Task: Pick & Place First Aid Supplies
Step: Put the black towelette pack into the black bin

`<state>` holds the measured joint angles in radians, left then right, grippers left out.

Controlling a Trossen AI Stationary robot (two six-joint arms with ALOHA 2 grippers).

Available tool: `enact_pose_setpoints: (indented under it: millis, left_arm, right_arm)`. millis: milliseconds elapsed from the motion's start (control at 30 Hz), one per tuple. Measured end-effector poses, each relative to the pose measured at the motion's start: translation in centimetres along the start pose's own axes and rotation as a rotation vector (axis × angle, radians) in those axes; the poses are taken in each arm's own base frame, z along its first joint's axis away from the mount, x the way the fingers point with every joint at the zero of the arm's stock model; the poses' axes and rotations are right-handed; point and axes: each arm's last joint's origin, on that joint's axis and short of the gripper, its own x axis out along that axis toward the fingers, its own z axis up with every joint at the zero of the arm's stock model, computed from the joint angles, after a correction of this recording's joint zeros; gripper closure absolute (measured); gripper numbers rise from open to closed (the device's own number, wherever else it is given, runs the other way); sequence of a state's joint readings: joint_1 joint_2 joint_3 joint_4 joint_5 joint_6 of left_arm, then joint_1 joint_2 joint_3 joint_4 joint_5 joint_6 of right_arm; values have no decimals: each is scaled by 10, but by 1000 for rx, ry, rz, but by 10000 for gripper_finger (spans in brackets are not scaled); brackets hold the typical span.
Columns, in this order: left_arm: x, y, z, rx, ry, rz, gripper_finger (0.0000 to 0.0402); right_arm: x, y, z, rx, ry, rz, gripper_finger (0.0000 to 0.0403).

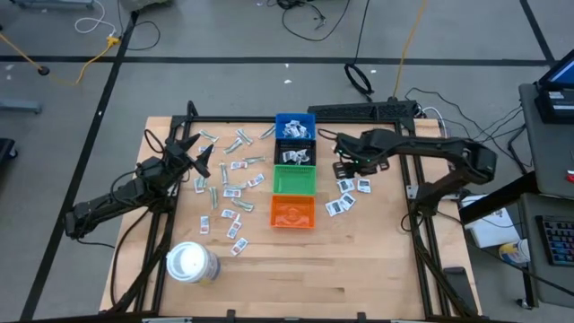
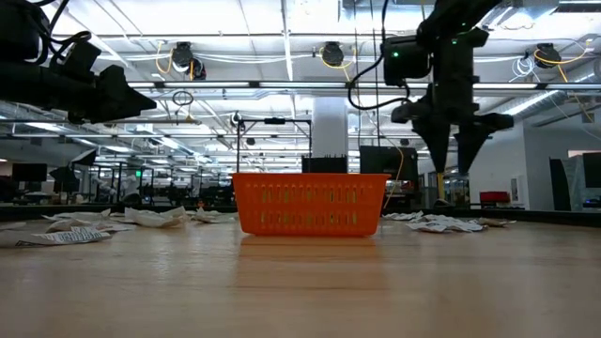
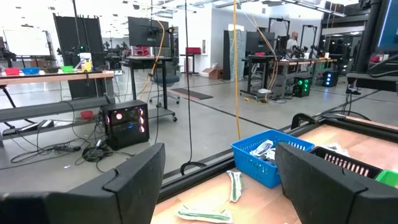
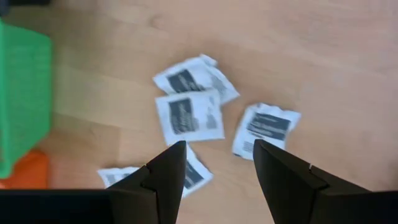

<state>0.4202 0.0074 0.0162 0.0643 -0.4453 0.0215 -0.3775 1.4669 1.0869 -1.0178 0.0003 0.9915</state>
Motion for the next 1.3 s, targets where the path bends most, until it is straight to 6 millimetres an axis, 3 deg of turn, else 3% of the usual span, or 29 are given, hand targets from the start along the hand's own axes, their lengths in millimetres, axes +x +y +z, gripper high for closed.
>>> enact_pose_setpoints:
  millis: [400, 1067, 1300]
  left_arm:
    - [0, 0, 0, 0, 0, 0, 96]
    - [0, 0, 0, 0, 0, 0, 96]
    - [0, 0, 0, 0, 0, 0, 96]
  right_arm:
    - [4, -21, -13, 20, 9, -19, 222]
    - [72, -38, -22, 21, -24, -61, 222]
    - [77, -36, -21, 44, -29, -51, 250]
